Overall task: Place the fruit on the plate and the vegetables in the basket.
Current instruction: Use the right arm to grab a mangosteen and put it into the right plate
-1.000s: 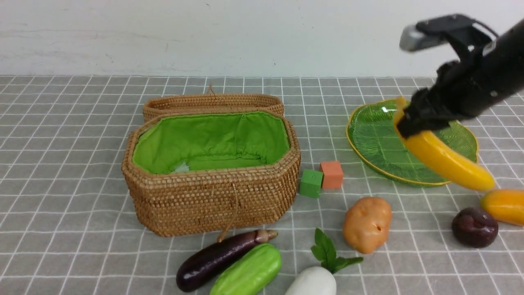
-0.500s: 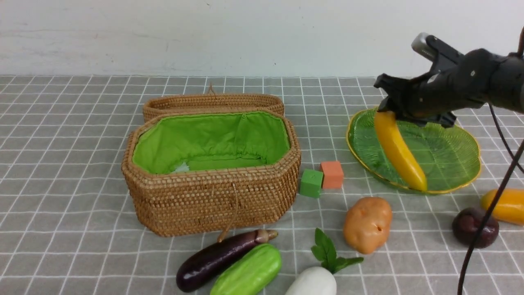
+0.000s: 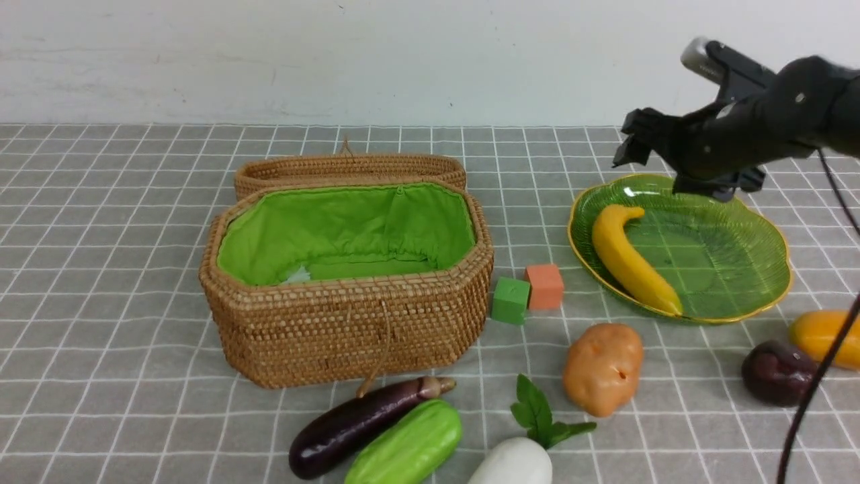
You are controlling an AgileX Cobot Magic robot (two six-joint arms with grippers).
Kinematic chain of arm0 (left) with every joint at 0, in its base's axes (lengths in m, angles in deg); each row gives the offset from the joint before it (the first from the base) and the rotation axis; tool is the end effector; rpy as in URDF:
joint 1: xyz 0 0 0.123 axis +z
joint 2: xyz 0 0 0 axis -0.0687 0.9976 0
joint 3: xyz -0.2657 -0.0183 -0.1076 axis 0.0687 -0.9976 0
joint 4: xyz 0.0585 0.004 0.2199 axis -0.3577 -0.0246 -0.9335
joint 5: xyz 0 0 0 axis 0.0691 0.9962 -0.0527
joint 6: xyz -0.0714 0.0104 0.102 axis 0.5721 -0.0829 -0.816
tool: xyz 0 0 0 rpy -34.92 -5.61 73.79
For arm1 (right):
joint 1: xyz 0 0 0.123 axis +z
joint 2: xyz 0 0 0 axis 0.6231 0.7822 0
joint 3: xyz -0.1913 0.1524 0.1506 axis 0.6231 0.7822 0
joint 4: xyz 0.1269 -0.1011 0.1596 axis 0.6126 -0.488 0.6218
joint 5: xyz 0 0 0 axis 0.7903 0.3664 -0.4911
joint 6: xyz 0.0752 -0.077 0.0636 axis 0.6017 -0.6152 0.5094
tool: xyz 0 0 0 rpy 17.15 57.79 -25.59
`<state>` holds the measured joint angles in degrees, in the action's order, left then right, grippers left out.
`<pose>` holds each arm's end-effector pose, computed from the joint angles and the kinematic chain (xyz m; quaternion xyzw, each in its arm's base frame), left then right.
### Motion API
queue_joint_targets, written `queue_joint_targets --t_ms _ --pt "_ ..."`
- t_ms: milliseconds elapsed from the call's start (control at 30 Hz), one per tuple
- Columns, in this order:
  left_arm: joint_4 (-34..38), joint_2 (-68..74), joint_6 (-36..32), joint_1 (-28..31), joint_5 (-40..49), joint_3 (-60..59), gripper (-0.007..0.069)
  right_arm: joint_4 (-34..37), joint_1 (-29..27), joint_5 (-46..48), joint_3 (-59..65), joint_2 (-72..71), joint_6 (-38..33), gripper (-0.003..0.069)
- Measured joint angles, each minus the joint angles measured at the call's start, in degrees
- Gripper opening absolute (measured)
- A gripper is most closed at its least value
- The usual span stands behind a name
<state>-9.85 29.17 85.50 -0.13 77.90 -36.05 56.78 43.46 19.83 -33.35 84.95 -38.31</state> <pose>0.0577 0.0050 0.1588 -0.0942 0.8041 -0.0239 0.5865 0.4435 0.0573 0.2699 0.1099 0.9031 0.1654 0.3807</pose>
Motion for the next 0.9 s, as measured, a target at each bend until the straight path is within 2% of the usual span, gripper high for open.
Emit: queue_joint_targets --t_ms 133,233,267,300,367,433,533,700,900 --pt "0.00 0.00 0.00 0.00 0.00 0.00 0.0239 -2.30 -1.53 10.11 0.49 -7.97 0.11 0.0653" --pt "0.00 0.00 0.00 0.00 0.00 0.00 0.0239 -4.21 -3.79 14.11 4.66 -14.10 4.34 0.0631" --pt "0.00 0.00 0.00 0.00 0.00 0.00 0.0239 -6.45 -5.20 14.53 11.68 -18.79 8.58 0.0609" --pt "0.00 0.00 0.00 0.00 0.00 0.00 0.0239 -6.69 -5.40 14.53 13.20 -19.47 9.43 0.0608" --pt "0.00 0.00 0.00 0.00 0.00 0.00 0.0239 -8.32 -5.77 13.88 18.68 -21.29 12.54 0.0595" --pt "0.00 0.00 0.00 0.00 0.00 0.00 0.0239 -11.82 -5.90 10.19 29.66 -22.45 16.19 0.0586" --pt "0.00 0.00 0.00 0.00 0.00 0.00 0.0239 -13.63 -5.95 6.85 34.69 -21.82 17.81 0.0584" --pt "0.00 0.00 0.00 0.00 0.00 0.00 0.0239 -15.06 -6.01 -0.70 36.95 -17.18 18.50 0.0590" --pt "0.00 0.00 0.00 0.00 0.00 0.00 0.0239 -15.51 -6.01 -4.56 36.95 -11.24 18.85 0.0593"
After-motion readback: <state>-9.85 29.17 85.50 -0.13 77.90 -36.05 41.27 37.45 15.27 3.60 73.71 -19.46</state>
